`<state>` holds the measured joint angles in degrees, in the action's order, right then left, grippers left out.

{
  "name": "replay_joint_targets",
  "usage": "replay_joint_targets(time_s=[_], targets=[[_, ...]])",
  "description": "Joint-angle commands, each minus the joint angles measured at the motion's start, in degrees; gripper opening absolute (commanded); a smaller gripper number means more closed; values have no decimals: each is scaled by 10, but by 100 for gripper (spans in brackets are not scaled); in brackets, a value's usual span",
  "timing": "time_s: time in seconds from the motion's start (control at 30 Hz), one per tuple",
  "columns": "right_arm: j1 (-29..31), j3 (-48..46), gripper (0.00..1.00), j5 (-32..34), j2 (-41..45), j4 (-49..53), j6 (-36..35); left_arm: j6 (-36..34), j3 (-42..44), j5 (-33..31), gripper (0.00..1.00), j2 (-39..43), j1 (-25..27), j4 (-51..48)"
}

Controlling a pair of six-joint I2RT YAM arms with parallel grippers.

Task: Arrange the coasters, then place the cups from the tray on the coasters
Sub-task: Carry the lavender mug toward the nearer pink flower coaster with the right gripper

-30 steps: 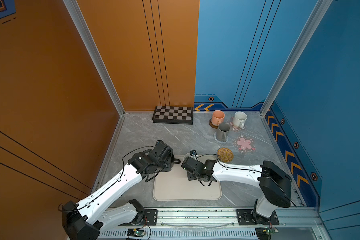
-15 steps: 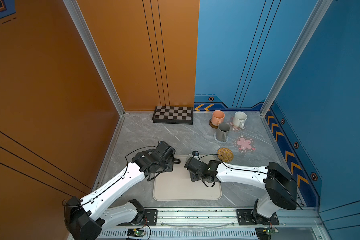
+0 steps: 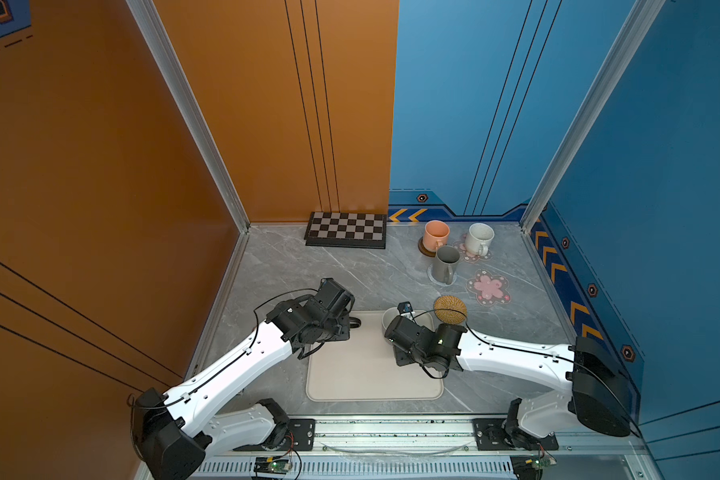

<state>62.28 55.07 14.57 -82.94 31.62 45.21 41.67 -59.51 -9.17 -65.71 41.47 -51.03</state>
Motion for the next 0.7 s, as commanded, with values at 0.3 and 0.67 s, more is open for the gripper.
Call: replay_joint_targets(time_s=[0.3, 0.67], targets=[[-13, -34, 0, 84, 128, 62, -9, -3, -23, -3, 46, -16, 16, 14], [-85, -78, 0, 95, 236, 118, -12, -12, -42, 7, 45, -41, 22, 37]])
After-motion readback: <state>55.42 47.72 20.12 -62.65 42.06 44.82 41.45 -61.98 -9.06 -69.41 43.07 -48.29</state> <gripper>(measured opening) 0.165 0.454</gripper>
